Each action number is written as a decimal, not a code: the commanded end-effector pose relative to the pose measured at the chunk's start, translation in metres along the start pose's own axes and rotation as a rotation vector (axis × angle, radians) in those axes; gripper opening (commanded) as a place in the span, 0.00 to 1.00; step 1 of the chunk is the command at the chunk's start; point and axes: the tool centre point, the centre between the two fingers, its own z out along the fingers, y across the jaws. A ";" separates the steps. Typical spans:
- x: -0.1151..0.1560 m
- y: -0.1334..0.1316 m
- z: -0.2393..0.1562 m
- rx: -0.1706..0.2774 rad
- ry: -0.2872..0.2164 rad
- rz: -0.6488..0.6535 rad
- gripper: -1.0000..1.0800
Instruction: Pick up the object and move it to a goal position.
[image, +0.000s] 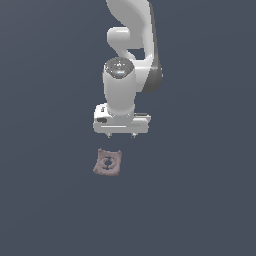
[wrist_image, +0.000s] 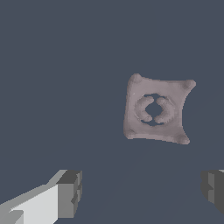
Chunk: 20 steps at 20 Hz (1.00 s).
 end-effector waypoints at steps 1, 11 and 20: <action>0.000 0.000 0.000 0.000 0.000 0.000 0.81; 0.003 0.016 -0.012 -0.007 0.021 0.034 0.81; 0.019 0.018 -0.061 -0.039 0.094 -0.006 0.81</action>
